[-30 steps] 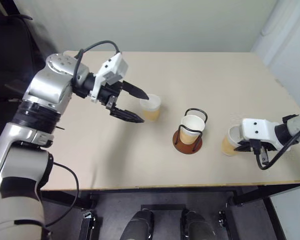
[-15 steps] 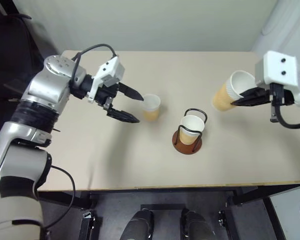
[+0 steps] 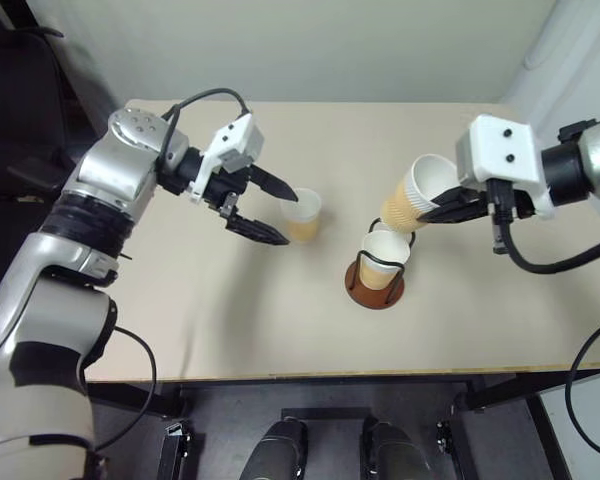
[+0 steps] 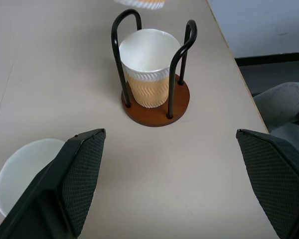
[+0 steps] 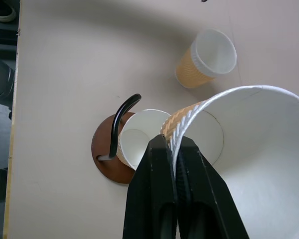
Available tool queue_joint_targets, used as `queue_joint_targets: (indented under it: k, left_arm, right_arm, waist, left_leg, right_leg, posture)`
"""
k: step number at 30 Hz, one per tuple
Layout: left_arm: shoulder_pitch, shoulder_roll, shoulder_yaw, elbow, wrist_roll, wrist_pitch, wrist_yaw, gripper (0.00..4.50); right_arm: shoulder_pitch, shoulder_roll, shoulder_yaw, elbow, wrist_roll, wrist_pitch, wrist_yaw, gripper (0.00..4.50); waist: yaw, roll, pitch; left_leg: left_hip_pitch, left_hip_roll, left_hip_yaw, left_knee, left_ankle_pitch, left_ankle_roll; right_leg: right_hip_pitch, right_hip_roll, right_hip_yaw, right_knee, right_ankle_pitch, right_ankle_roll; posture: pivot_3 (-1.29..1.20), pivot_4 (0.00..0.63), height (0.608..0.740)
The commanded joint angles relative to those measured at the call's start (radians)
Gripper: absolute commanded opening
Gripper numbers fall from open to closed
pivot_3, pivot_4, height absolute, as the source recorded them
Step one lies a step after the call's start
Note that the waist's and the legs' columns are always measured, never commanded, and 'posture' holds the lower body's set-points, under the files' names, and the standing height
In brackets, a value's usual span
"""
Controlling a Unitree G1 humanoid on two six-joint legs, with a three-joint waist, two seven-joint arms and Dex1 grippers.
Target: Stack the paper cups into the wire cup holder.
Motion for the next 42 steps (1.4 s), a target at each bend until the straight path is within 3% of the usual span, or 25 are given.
queue_joint_targets:
  k: [1,24,42]
  left_arm:
    - [-0.038,0.005,-0.001,-0.002,-0.015,-0.018,-0.028,4.5]
    - [-0.041,0.037,-0.014,-0.042,-0.056,-0.004,-0.028,4.5]
    - [-0.041,0.034,-0.012,-0.055,-0.059,0.003,-0.028,4.5]
  right_arm:
    - [-0.01,-0.001,-0.009,-0.017,-0.006,-0.015,-0.008,0.03]
    - [0.102,0.003,0.075,-0.063,-0.109,-0.171,0.0,0.03]
    - [0.084,0.057,0.112,-0.02,-0.214,-0.266,0.043,0.03]
  waist:
    - [0.0,0.0,0.0]
    - [-0.001,0.0,0.0]
    - [-0.001,0.0,0.0]
  left_leg:
    - [0.0,0.0,0.0,0.0,0.0,0.0]
    - [0.0,0.0,-0.002,0.002,0.001,-0.001]
    - [0.001,0.0,-0.006,0.002,0.002,-0.004]
  right_leg:
    - [0.0,0.0,0.0,0.0,0.0,0.0]
    - [0.0,0.001,-0.001,0.004,0.0,0.0]
    - [-0.001,0.002,-0.002,0.011,-0.003,-0.005]
  posture:
    - [0.0,0.15,0.74]
    - [0.0,0.15,0.74]
    - [0.0,0.15,0.74]
